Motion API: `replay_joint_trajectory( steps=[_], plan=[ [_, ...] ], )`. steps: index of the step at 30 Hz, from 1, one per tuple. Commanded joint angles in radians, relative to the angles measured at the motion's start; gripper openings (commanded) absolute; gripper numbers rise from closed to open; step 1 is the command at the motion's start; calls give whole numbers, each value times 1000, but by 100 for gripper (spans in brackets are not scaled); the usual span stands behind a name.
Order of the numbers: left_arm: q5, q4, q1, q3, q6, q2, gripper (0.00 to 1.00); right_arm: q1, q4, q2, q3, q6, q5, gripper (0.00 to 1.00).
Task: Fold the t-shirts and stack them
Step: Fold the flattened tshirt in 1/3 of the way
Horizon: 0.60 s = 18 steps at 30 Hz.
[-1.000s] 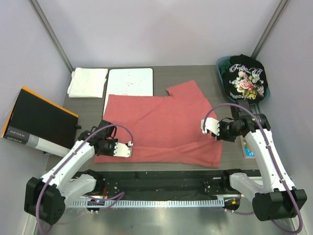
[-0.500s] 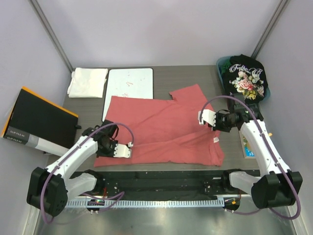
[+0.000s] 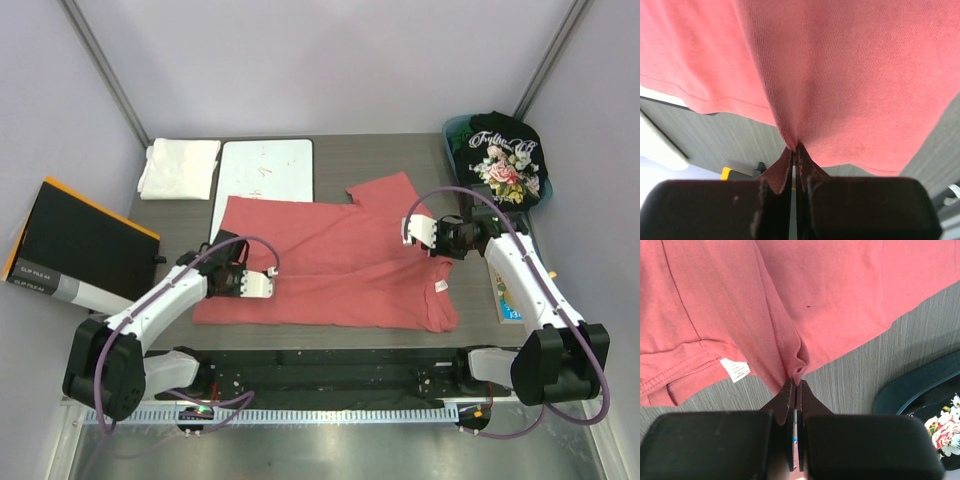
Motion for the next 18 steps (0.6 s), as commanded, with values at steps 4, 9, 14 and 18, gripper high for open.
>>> replay_joint_trajectory(
  steps=[4, 9, 14, 18],
  plan=[
    [-60, 61, 2, 62, 17, 81, 0, 1, 71, 3, 6, 30, 15, 1],
    [-94, 69, 4, 70, 23, 133, 12, 4, 194, -9, -31, 96, 38, 8],
    [-176, 124, 15, 81, -11, 173, 73, 12, 292, -30, -76, 138, 124, 67],
    [-224, 235, 21, 95, -55, 161, 77, 11, 257, -60, -70, 184, 104, 72]
  ],
)
